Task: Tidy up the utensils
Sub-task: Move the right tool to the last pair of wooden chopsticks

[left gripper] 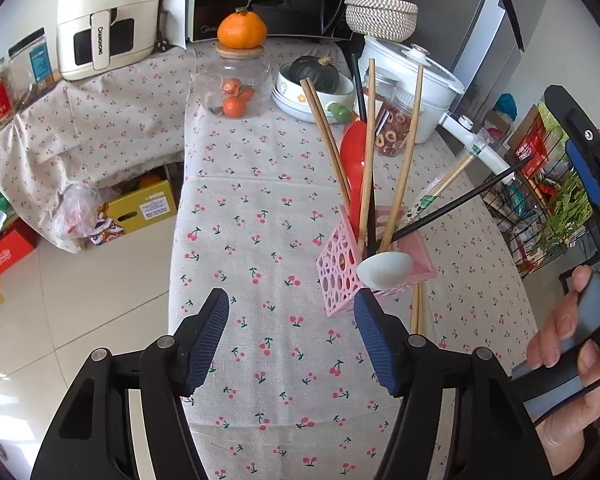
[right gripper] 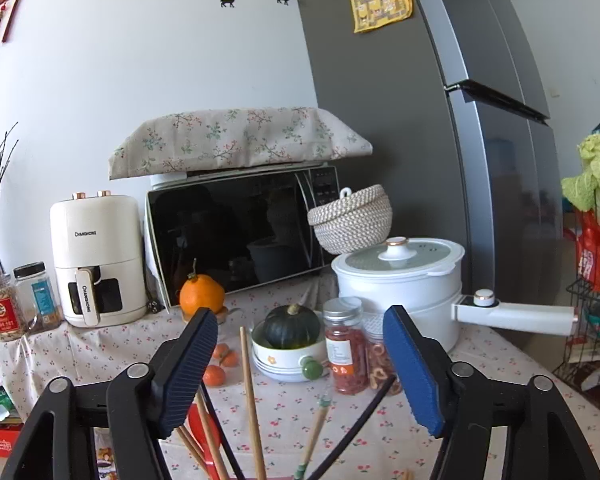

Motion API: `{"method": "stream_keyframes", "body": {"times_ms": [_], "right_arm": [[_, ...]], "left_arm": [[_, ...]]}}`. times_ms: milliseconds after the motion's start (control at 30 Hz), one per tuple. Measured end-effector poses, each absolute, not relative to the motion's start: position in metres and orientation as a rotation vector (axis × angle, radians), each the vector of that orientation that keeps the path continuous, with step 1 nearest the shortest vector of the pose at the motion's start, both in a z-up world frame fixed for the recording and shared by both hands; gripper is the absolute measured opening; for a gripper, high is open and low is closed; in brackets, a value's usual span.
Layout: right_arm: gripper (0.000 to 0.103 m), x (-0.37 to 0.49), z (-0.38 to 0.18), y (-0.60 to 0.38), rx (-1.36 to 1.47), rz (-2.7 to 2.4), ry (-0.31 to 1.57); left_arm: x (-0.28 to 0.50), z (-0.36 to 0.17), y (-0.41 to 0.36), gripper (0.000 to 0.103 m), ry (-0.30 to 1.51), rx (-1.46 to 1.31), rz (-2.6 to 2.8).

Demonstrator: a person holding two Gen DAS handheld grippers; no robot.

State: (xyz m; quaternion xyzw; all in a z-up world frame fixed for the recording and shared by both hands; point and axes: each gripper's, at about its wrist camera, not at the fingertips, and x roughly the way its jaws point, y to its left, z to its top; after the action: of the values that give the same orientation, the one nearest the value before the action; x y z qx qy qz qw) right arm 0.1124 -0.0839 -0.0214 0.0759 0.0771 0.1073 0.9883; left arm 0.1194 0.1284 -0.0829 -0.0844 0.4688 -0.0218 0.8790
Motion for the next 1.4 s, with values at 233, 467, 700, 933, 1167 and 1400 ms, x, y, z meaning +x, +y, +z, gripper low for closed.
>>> {"method": "stream_keyframes", "body": {"times_ms": [233, 467, 700, 933, 1167, 1400], "right_arm": [[0.103, 0.108, -0.018, -0.129, 0.143, 0.22, 0.303], [0.103, 0.12, -0.058, -0.164, 0.169, 0.182, 0.53], [0.103, 0.144, -0.124, -0.167, 0.198, 0.218, 0.781], [0.103, 0.168, -0.164, -0.158, 0.135, 0.247, 0.888], [0.099, 0.191, -0.205, -0.15, 0.008, 0.232, 0.951], [0.088, 0.202, -0.214, -0.138, -0.038, 0.259, 0.983]], "left_arm": [[0.114, -0.082, 0.119, 0.08, 0.97, -0.156, -0.046], [0.112, -0.094, 0.112, 0.083, 1.011, -0.17, -0.054], [0.11, -0.113, 0.105, 0.083, 1.009, -0.232, -0.053], [0.116, -0.129, 0.096, 0.083, 1.016, -0.284, -0.054], [0.122, -0.133, 0.094, 0.083, 1.021, -0.291, -0.069], [0.124, -0.134, 0.089, 0.083, 1.024, -0.247, -0.078]]}}
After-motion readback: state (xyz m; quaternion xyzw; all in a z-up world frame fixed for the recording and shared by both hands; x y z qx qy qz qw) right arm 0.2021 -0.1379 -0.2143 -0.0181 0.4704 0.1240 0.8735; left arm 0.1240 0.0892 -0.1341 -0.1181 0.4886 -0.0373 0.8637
